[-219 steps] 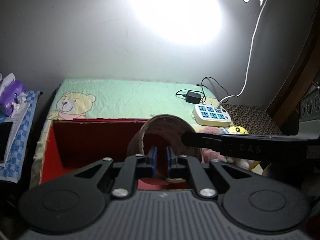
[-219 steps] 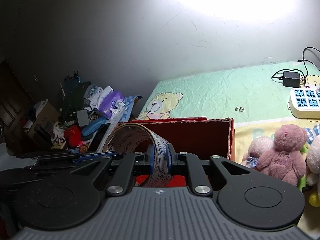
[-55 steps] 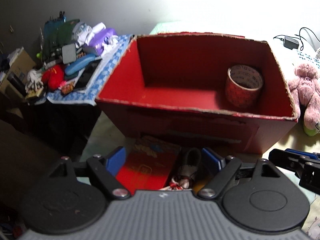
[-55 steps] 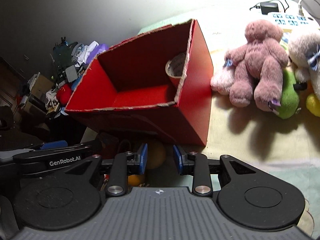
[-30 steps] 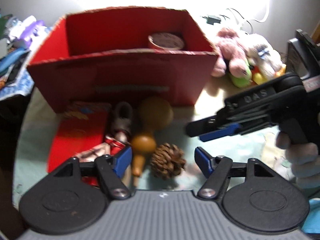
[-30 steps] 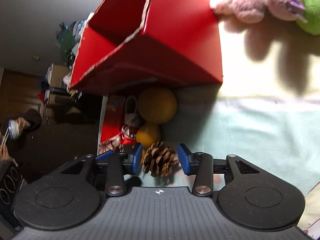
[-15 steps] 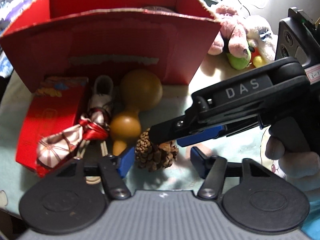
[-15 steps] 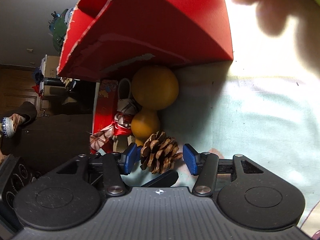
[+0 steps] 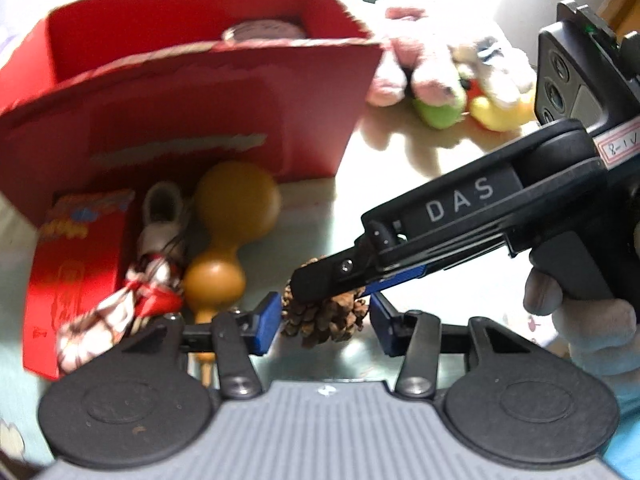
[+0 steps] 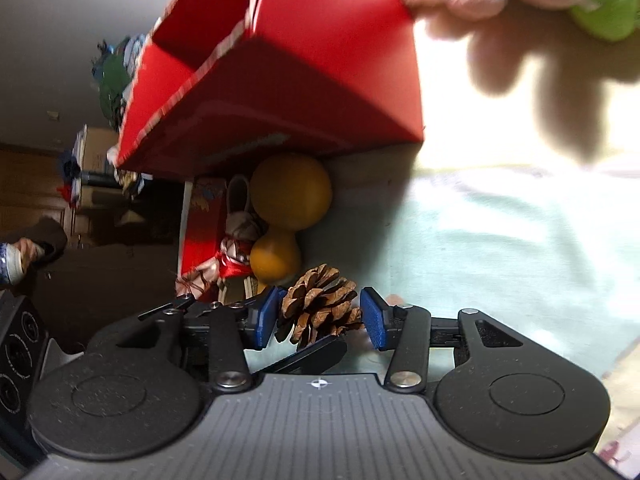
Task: Organize objects
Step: 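Lift the pine cone with the right gripper and carry it into the box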
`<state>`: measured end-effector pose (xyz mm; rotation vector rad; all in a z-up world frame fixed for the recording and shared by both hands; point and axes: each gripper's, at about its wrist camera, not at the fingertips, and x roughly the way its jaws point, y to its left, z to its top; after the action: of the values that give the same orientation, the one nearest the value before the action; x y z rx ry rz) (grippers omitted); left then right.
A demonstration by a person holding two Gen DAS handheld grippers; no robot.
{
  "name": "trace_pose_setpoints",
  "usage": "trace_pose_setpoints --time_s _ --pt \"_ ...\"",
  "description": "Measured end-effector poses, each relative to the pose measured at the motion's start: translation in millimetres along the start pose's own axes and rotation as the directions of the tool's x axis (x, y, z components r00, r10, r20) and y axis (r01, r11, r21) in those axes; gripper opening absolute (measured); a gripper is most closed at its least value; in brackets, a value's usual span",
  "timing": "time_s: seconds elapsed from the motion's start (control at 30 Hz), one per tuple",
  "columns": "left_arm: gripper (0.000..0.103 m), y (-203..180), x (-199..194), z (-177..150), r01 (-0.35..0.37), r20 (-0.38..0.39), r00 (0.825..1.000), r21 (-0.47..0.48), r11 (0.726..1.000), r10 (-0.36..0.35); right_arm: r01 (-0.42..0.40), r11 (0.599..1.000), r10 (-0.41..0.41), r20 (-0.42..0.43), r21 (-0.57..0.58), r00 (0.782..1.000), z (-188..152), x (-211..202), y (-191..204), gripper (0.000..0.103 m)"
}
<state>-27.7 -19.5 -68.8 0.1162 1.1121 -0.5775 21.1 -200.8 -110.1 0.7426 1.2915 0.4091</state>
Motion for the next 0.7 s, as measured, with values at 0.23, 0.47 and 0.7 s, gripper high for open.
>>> trace_pose_setpoints --time_s 0.23,0.47,0.7 --pt "0.049 -19 -20 29 0.094 0.066 0.993 0.122 0.988 -0.103 -0.001 1.000 -0.002 0.143 0.020 0.990 6 -46 15 0.048" --pt "0.049 -18 -60 63 0.136 0.189 0.966 0.212 0.968 -0.177 0.018 0.997 0.005 0.285 -0.077 0.959 27 -72 53 0.048" --pt "0.049 3 -75 109 0.132 0.281 0.939 0.232 0.964 -0.197 0.090 0.980 -0.024 0.343 -0.177 0.939 68 -57 97 0.048"
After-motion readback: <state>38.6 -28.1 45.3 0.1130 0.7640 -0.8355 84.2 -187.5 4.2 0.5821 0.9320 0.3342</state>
